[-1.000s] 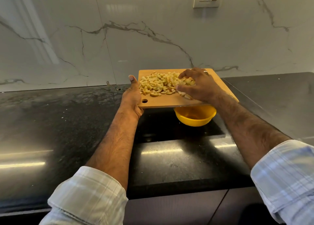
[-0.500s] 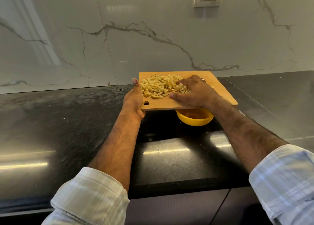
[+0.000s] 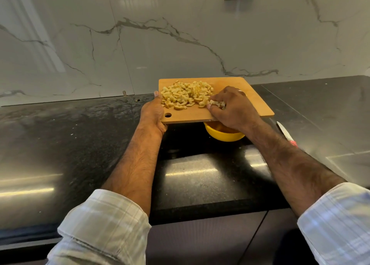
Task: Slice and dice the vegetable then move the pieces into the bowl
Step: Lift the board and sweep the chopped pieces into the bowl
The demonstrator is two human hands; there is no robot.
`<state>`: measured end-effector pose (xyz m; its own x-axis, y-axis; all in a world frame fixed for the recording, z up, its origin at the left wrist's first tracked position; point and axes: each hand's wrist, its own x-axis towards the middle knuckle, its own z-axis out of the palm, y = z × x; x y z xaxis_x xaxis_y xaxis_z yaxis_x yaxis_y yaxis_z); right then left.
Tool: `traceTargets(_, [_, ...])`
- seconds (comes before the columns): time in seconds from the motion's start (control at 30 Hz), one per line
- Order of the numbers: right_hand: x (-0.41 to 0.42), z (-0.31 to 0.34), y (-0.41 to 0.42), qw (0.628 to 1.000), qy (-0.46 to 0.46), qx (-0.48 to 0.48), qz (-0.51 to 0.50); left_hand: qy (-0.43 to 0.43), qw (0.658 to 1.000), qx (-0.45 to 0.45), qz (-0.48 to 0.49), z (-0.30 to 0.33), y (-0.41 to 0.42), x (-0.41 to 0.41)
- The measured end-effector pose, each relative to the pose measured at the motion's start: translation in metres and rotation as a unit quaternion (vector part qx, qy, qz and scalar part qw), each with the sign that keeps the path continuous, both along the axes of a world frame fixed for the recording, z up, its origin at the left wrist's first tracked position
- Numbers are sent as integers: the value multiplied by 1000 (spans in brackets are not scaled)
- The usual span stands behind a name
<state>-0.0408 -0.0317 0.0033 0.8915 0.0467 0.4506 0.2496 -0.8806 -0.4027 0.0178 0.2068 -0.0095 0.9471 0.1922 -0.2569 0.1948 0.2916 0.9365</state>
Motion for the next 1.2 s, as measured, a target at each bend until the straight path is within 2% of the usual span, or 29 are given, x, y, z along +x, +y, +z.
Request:
traceTargets(0.4, [-3, -5, 0, 998, -66, -11, -5, -5, 1000, 2, 18, 2, 4, 1])
traceTargets(1.2, [-34, -7, -4, 993, -114, -36, 20, -10, 1000, 3, 16, 9, 5, -9])
